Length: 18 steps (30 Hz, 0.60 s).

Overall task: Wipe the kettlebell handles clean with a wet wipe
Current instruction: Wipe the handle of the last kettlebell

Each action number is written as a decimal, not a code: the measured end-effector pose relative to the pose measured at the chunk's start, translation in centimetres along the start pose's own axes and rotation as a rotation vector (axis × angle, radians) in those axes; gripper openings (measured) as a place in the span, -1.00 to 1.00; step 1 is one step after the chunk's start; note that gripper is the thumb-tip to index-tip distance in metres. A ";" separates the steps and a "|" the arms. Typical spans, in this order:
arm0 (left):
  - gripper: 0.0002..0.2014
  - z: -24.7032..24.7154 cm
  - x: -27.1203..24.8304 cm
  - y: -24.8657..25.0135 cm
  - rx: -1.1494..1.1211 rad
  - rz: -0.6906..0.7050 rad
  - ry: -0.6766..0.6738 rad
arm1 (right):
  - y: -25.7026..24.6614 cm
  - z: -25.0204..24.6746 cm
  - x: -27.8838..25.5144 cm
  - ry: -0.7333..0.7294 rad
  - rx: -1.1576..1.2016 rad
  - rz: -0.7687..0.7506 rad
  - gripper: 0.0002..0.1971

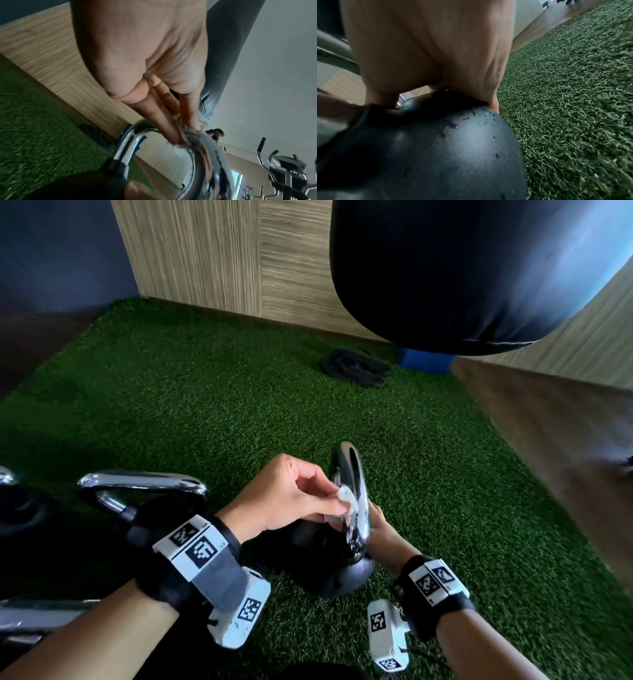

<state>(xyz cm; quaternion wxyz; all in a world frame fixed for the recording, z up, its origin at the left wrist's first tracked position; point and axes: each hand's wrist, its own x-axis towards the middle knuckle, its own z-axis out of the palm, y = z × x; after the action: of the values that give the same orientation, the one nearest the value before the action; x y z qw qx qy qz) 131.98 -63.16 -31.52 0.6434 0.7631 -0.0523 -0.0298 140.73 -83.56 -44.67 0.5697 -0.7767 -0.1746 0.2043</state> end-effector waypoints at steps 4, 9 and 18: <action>-0.80 0.8 -1.8 -1.5 0.151 0.172 -0.029 | -1.1 0.0 -0.5 -0.020 0.003 -0.046 -0.52; -0.84 1.7 -2.9 -3.5 0.165 0.216 0.016 | -0.6 -0.1 -0.4 -0.016 0.006 0.042 -0.34; -0.79 2.1 -3.5 -5.0 0.277 0.224 0.063 | -1.1 0.3 -1.0 0.010 0.073 0.081 -0.16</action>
<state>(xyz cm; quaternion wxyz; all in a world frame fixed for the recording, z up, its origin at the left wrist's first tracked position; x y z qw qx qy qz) 128.52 -63.92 -36.92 0.5327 0.8344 -0.1206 0.0736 139.69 -83.53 -43.56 0.5899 -0.7628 -0.1326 0.2294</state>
